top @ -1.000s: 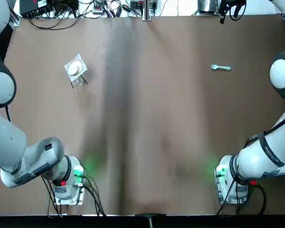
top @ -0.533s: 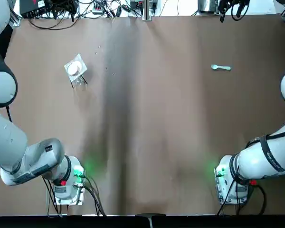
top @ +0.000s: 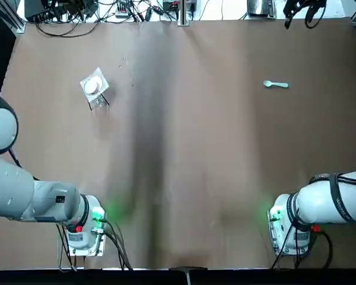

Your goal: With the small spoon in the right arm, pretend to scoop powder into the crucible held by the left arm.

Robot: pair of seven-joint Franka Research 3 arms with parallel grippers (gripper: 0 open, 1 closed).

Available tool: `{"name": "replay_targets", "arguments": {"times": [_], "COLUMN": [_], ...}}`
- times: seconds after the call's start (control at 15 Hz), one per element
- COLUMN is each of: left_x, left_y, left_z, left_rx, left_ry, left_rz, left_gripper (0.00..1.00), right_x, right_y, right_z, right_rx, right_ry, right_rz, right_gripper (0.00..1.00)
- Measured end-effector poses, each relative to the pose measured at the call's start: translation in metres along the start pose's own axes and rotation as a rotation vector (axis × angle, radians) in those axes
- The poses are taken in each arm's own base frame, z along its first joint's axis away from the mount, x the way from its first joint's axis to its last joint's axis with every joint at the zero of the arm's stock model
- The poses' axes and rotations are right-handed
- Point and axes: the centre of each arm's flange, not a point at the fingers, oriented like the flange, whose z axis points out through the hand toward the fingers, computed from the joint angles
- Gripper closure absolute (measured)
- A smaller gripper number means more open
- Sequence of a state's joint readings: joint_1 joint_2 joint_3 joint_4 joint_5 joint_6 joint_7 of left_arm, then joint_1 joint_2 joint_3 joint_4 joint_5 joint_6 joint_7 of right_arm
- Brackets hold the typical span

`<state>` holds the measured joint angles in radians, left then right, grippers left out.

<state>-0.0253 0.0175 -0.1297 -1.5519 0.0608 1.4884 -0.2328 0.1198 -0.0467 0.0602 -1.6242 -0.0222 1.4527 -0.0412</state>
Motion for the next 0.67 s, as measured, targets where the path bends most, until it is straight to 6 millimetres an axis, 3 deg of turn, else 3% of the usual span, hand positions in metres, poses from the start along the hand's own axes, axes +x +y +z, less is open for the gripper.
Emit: {"name": "replay_targets", "arguments": {"times": [0.07,0.27,0.67], "left_x": [-0.008,-0.012,-0.009], "left_y": [-0.001,-0.006,-0.015], "left_z": [0.010,0.022,0.014], "left_rx": [0.007,-0.024,-0.064], "left_ry": [-0.019,-0.031,-0.007], "left_rz": [0.017,0.042,0.027], "left_gripper": [0.00,0.00,0.00], "right_x": [-0.004,-0.009,-0.010], "right_y": [0.014,0.031,0.032], "right_z": [-0.010,-0.011,-0.010], "right_rx": [0.002,0.008,0.011], "right_ry": [0.021,-0.002,-0.010], "right_rz": [0.043,0.081,0.084], "right_gripper": [0.00,0.00,0.00]}}
